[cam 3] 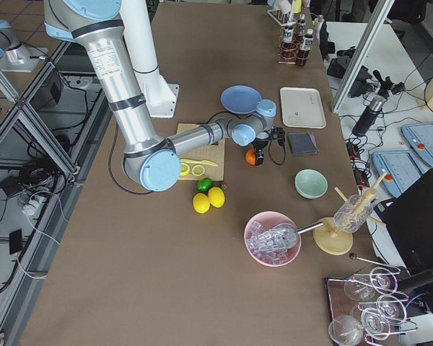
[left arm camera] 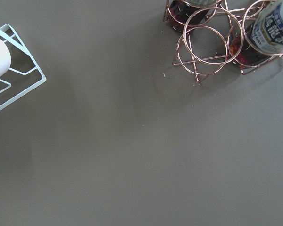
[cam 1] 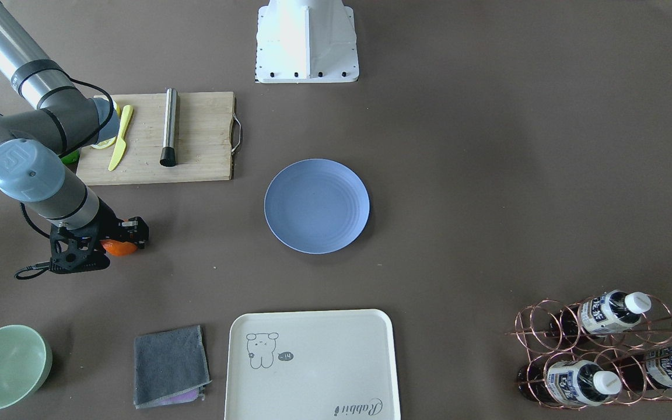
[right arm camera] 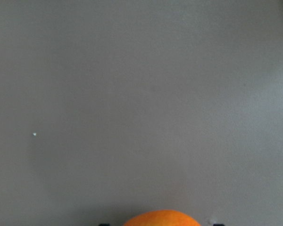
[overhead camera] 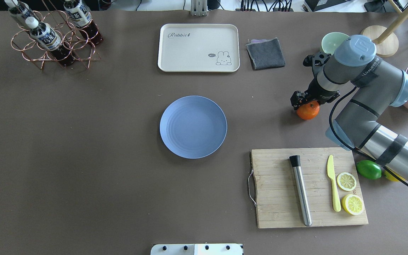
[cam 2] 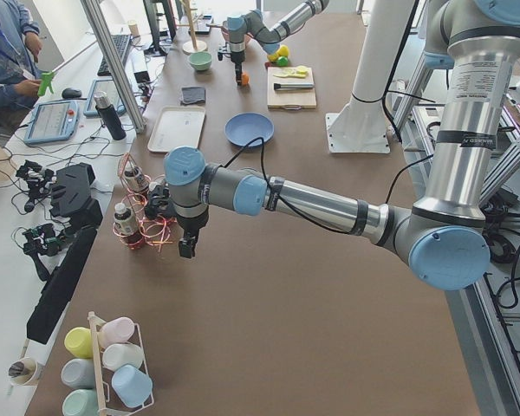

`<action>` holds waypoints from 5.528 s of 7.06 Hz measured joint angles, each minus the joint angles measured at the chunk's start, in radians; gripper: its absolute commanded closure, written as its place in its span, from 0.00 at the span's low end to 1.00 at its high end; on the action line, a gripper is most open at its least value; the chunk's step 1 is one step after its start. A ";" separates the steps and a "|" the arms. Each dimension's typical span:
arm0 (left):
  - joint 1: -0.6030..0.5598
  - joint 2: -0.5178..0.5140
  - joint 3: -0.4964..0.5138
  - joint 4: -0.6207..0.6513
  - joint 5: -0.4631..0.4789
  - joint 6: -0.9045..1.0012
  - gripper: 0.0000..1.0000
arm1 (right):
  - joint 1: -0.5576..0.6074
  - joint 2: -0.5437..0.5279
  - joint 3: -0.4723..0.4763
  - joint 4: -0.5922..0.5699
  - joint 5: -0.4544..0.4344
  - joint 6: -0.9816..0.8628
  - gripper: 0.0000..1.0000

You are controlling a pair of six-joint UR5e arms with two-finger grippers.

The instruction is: Pick orange to plate

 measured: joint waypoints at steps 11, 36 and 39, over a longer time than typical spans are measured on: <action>-0.005 0.129 -0.001 -0.006 0.006 0.012 0.02 | -0.289 0.614 -0.194 -0.341 -0.215 0.547 1.00; -0.087 0.175 0.050 0.087 0.002 0.167 0.02 | 0.692 -0.446 0.202 -0.343 0.122 -0.913 0.00; -0.086 0.178 0.054 0.082 0.007 0.161 0.02 | 0.724 -0.523 0.202 -0.342 0.125 -0.907 0.00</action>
